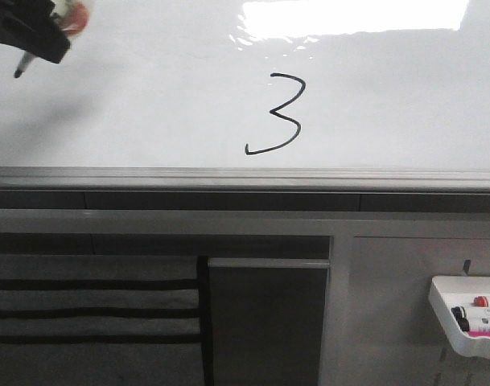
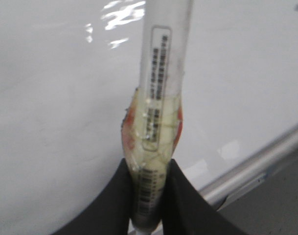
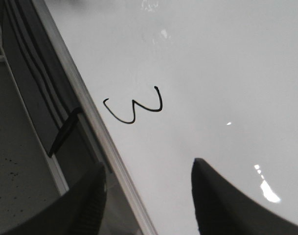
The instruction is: Write number 3 on whiteboard
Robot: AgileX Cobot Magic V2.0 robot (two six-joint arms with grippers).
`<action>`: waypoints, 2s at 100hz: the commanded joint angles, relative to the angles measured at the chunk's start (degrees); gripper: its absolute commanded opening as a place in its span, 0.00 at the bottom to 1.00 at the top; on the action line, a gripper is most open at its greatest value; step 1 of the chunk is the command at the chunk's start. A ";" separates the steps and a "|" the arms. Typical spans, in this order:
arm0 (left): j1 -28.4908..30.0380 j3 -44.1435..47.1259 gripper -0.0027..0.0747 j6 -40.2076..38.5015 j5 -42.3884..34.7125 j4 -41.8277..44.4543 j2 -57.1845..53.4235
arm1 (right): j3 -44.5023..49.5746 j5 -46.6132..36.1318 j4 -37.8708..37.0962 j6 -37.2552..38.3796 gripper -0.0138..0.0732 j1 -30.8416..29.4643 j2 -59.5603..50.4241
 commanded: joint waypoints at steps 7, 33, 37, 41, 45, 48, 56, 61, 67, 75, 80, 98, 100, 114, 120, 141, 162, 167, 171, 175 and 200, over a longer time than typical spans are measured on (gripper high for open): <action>6.06 -2.01 0.01 -1.31 -6.17 -8.86 1.91 | -1.49 0.68 0.49 0.64 0.56 -0.49 -0.55; 7.86 -2.01 0.01 -1.20 -7.59 -11.54 4.29 | -1.49 2.87 0.84 0.64 0.56 -0.49 -0.55; 7.86 -2.01 0.01 -1.20 -7.59 -11.54 4.42 | -1.49 2.87 0.92 0.64 0.56 -0.49 -0.55; 7.86 -2.01 0.01 -1.20 -7.59 -11.54 4.63 | -1.49 2.90 0.97 0.64 0.56 -0.49 -0.55; 7.86 -2.01 0.01 -1.20 -7.59 -11.71 4.74 | -1.49 2.90 1.19 0.64 0.56 -0.49 -0.55; 7.86 -2.01 0.01 -1.20 -7.59 -11.70 4.86 | -1.49 2.90 1.32 0.64 0.56 -0.49 -0.55; 7.86 -2.01 0.01 -1.20 -8.01 -11.70 5.35 | -1.49 2.90 1.43 0.64 0.56 -0.49 -0.55; 7.86 -2.01 0.01 -1.20 -8.01 -11.70 5.75 | -1.49 2.90 1.43 0.64 0.56 -0.49 -0.55; 7.86 -2.01 0.01 -1.20 -8.01 -11.70 6.15 | -1.49 2.90 1.43 0.64 0.56 -0.49 -0.55; 7.86 -2.01 0.01 -1.20 -8.01 -11.70 6.77 | -1.49 2.90 1.43 0.64 0.56 -0.49 -0.55; 7.86 -2.01 0.01 -1.20 -8.01 -11.70 7.21 | -1.49 2.90 1.43 0.64 0.56 -0.49 -0.55; 7.86 -2.01 0.07 -1.20 -7.90 -11.70 7.61 | -1.49 3.38 1.43 0.64 0.56 -0.49 -0.55; 7.86 -2.01 0.11 -1.20 -7.90 -11.70 7.61 | -1.49 3.31 1.43 0.64 0.56 -0.49 -0.55; 7.86 -2.01 0.37 -1.20 -7.90 -11.70 7.61 | -1.49 4.15 1.69 1.63 0.56 -0.49 -0.55; 7.86 -2.01 0.43 -1.20 -7.90 -11.28 7.50 | -1.49 4.73 1.69 3.18 0.56 -0.60 -0.55; 7.86 -2.01 0.43 -1.20 -1.21 -4.40 2.37 | -1.49 7.19 -2.11 17.00 0.56 -0.57 -2.03; 7.86 -3.10 0.43 -1.20 13.49 -0.25 -10.89 | -1.49 12.32 -14.49 45.54 0.56 -0.62 -5.33; 7.86 -3.50 0.43 -1.20 17.93 -0.23 -14.63 | -1.49 14.84 -17.77 52.86 0.56 -0.62 -6.22; 7.86 -3.58 0.43 -1.20 20.38 -0.23 -17.48 | -1.49 17.24 -20.20 58.01 0.56 -0.62 -6.98; 7.86 -3.58 0.43 -1.58 22.74 -0.23 -20.79 | -1.49 19.27 -21.79 61.59 0.56 -0.62 -7.97; 7.86 5.28 0.43 -4.95 18.94 -0.13 -40.47 | 3.63 12.28 -24.75 67.48 0.48 -0.62 -19.12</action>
